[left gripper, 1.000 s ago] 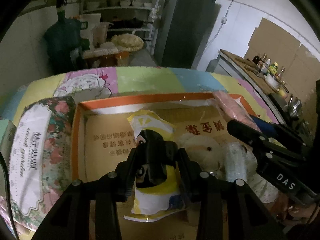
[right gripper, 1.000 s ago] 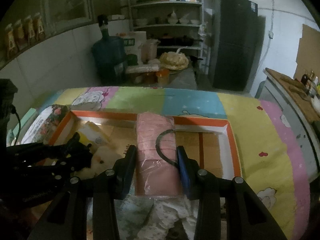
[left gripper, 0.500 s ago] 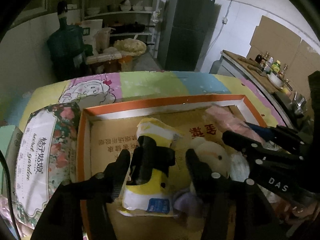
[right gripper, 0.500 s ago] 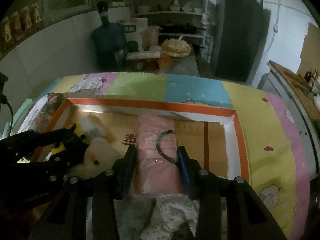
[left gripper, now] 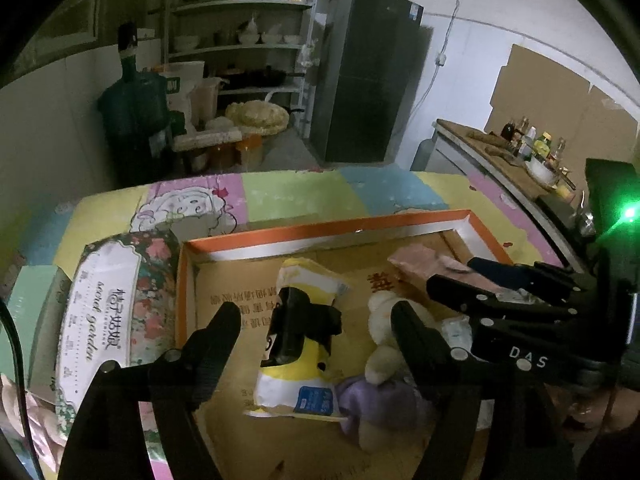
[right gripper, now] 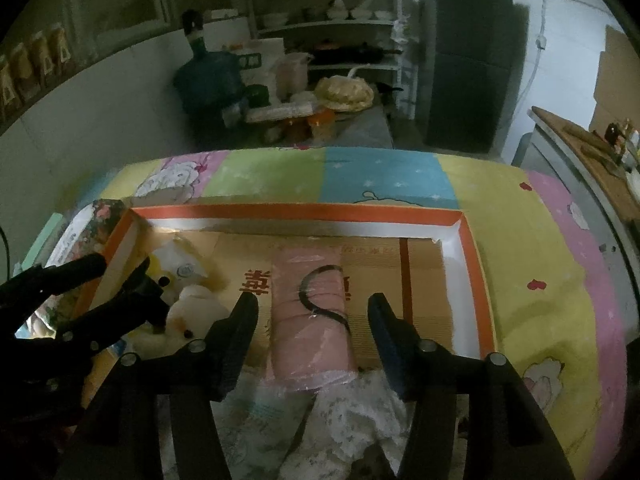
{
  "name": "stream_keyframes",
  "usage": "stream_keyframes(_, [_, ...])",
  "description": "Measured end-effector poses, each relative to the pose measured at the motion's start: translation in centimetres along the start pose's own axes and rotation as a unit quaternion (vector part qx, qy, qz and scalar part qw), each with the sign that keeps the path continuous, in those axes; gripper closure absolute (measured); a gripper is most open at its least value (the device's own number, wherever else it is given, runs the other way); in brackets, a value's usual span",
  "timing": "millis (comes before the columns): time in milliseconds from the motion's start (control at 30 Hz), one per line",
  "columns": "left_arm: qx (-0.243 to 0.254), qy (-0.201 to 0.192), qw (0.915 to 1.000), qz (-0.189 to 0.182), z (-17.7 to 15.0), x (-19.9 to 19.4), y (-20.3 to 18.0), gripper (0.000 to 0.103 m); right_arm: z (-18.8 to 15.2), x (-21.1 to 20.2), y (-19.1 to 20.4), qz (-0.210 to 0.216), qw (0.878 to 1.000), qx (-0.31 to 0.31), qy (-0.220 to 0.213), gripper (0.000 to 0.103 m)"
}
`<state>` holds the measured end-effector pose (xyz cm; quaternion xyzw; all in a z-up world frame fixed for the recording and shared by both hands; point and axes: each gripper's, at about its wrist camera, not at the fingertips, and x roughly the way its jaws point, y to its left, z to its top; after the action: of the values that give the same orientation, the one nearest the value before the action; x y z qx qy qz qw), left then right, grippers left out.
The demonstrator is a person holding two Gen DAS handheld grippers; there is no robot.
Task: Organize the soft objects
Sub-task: 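Open both tools to drop the towel and doll into the box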
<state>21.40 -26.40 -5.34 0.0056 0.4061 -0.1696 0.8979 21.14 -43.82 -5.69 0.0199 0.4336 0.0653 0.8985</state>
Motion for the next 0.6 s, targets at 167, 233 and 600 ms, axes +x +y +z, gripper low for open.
stream_keyframes(167, [0.000,-0.008,1.0000,-0.004,-0.1,-0.8,0.0,0.026,-0.2,-0.6,0.1,0.003,1.000,0.004,-0.008,0.044])
stream_keyframes(233, [0.000,-0.011,0.9999,-0.006,-0.2,-1.1,0.1,0.026,-0.1,-0.8,0.1,0.005,1.000,0.006,-0.012,0.044])
stream_keyframes(600, [0.003,-0.037,0.9993,-0.004,-0.3,-3.4,0.6,0.024,-0.5,-3.9,1.9,0.020,0.999,0.015,-0.048,0.044])
